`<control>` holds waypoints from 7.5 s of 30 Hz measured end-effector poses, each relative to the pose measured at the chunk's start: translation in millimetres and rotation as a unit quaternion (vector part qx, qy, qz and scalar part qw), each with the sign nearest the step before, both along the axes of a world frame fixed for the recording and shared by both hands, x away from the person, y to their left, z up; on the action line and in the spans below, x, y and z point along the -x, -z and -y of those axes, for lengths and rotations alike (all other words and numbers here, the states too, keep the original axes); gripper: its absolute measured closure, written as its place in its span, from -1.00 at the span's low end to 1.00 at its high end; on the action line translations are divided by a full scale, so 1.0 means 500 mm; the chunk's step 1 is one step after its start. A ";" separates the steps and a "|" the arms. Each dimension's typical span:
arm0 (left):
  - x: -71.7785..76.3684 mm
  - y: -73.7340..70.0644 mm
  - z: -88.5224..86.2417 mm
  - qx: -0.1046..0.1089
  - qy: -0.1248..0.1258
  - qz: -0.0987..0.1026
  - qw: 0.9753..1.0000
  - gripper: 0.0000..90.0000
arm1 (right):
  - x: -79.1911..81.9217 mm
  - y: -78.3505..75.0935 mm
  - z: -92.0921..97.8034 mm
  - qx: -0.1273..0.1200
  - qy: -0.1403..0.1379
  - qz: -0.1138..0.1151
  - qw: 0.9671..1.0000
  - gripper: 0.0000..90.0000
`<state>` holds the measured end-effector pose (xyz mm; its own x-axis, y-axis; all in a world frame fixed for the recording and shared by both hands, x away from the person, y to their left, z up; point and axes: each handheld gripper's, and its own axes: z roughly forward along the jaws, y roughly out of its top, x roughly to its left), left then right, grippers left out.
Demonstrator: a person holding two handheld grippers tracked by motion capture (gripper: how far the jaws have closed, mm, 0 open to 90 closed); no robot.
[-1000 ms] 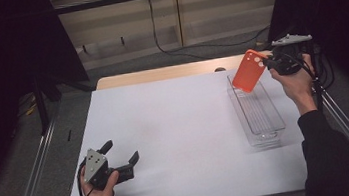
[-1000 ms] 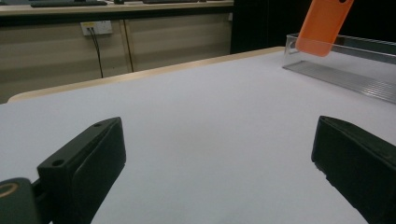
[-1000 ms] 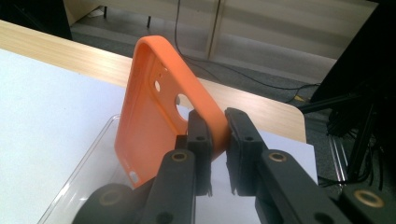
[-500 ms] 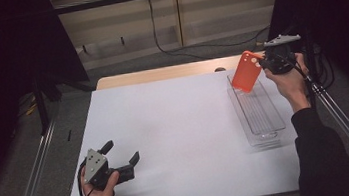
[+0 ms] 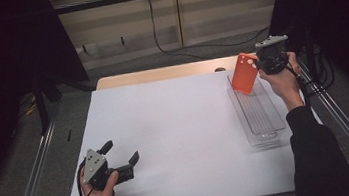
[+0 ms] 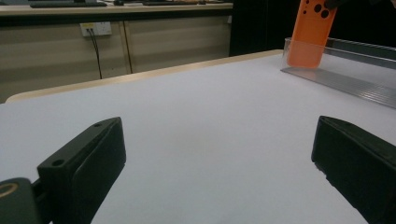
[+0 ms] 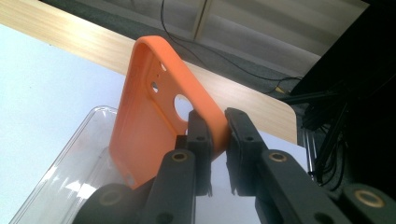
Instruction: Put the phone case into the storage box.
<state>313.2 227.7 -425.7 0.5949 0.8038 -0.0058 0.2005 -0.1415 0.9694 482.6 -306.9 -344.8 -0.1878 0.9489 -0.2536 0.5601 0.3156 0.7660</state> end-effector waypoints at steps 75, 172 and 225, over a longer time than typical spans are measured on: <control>0.000 0.001 0.000 -0.003 0.002 0.003 1.000 -0.93 | -0.087 0.019 -0.011 -0.101 0.017 0.002 0.995 0.67; -0.002 -0.005 -0.004 0.014 -0.001 0.006 1.000 -0.93 | 0.029 0.036 0.004 -0.150 0.015 0.123 0.981 -0.90; 0.007 -0.002 0.007 0.037 -0.001 -0.014 0.999 -0.92 | 0.236 0.063 -0.061 -0.183 -0.072 0.203 0.959 -0.90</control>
